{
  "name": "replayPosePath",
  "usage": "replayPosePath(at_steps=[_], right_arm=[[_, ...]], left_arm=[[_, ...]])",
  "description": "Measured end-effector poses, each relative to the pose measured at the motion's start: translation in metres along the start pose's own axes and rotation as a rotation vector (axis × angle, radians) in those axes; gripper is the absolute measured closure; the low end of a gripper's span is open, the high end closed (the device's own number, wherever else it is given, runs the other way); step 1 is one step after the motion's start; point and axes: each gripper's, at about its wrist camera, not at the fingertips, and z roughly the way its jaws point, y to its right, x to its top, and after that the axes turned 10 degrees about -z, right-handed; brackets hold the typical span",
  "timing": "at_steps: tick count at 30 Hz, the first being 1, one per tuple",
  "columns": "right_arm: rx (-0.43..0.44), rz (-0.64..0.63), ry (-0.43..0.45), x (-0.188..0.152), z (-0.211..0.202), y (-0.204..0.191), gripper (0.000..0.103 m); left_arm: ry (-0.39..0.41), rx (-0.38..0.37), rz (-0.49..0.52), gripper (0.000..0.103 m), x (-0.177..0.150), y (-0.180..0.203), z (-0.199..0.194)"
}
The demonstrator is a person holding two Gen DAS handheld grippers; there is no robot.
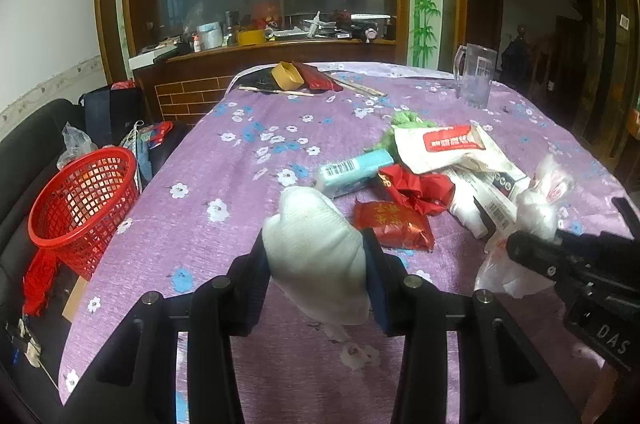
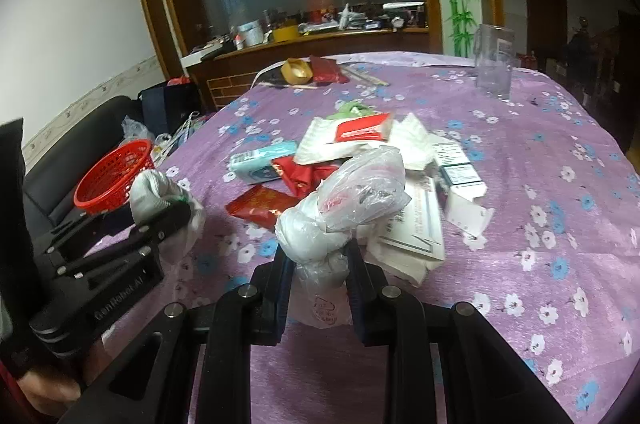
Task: Collect trash
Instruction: 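Carry both white bundles to the red basket and open both tools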
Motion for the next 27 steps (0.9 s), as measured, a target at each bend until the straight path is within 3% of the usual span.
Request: replayPosePath(at_steps=[3,9,18,27], right_arm=[[0.083,-0.002,-0.02,0.014,0.005,-0.004,0.075],[0.178,-0.057,-0.029,0.052,0.013,-0.029,0.075],[0.306,-0.2,-0.078,0.115,0.059,-0.115,0.075],[0.401,-0.278,-0.146,0.18,0.147,-0.219,0.073]], left_arm=[[-0.016,-0.02,-0.057,0.062,0.015,-0.021,-0.005],[0.029,0.061,-0.121,0.062,0.046,-0.078,-0.018],[0.058,0.193,-0.188,0.062,0.077,-0.178,-0.015],[0.01,0.308,-0.265,0.062,0.093,-0.276,0.02]])
